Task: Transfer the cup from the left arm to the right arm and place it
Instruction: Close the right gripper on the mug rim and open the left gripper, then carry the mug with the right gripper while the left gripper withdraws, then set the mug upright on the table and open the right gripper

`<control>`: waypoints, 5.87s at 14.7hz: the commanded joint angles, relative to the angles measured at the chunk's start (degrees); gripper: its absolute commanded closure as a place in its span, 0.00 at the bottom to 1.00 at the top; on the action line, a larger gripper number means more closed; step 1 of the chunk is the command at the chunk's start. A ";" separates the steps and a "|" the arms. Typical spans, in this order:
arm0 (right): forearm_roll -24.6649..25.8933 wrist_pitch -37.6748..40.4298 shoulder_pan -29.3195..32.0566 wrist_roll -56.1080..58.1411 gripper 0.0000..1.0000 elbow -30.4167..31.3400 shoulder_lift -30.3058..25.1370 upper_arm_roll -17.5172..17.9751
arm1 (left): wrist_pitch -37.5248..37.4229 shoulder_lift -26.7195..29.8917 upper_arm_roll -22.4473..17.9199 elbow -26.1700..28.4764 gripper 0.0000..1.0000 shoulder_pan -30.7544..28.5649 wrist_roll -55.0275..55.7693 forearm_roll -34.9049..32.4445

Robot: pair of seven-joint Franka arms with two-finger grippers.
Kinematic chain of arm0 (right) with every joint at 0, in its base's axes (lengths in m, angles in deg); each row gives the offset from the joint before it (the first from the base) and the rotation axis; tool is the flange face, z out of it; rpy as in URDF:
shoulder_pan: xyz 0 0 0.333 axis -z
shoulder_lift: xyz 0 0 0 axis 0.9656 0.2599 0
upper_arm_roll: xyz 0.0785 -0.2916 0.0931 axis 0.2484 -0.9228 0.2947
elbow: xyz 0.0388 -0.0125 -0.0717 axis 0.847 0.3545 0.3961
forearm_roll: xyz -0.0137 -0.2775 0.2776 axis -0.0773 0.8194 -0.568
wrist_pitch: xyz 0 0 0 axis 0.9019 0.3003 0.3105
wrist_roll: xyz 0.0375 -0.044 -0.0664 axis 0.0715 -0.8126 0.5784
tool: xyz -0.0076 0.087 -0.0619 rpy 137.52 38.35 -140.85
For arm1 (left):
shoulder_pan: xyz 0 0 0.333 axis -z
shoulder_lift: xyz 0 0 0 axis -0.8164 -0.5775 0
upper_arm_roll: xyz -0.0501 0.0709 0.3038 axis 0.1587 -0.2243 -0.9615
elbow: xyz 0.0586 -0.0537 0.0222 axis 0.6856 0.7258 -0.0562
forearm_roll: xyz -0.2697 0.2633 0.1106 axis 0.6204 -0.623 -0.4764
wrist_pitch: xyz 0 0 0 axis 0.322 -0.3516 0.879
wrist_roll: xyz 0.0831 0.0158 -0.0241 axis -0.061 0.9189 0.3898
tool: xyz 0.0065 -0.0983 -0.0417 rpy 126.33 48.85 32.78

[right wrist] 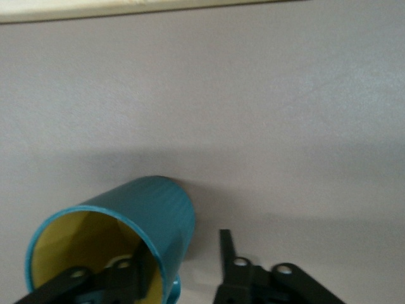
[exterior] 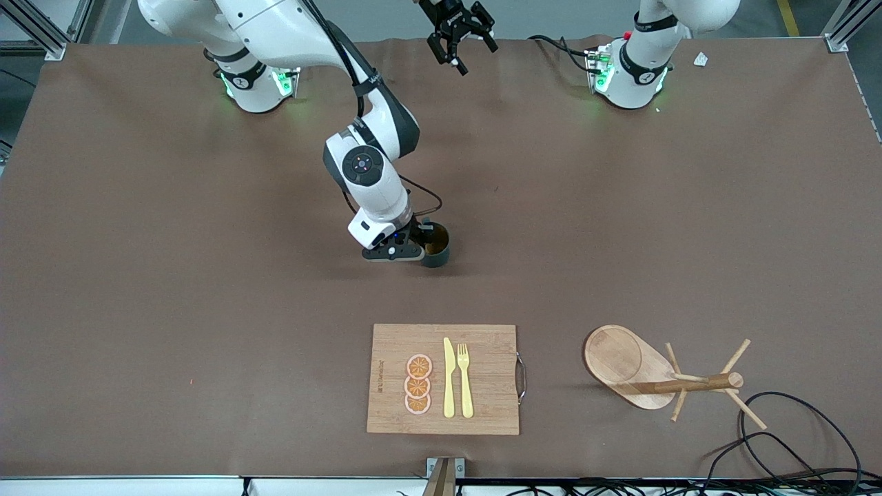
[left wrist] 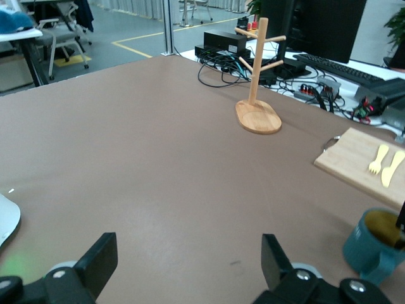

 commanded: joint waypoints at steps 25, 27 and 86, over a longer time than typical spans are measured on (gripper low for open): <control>8.59 12.08 44.48 112.11 1.00 15.73 -18.94 -1.06 | 14.04 7.87 -0.14 -24.69 0.00 -57.17 -77.61 16.73; 8.41 9.44 47.83 120.41 1.00 17.13 -18.68 -0.89 | 15.71 7.78 -0.14 -25.57 0.00 -61.47 -83.78 19.88; 12.45 62.16 46.35 46.81 0.00 -21.53 -25.71 -0.80 | 10.09 24.75 -30.55 -17.84 0.00 -63.16 -151.22 44.77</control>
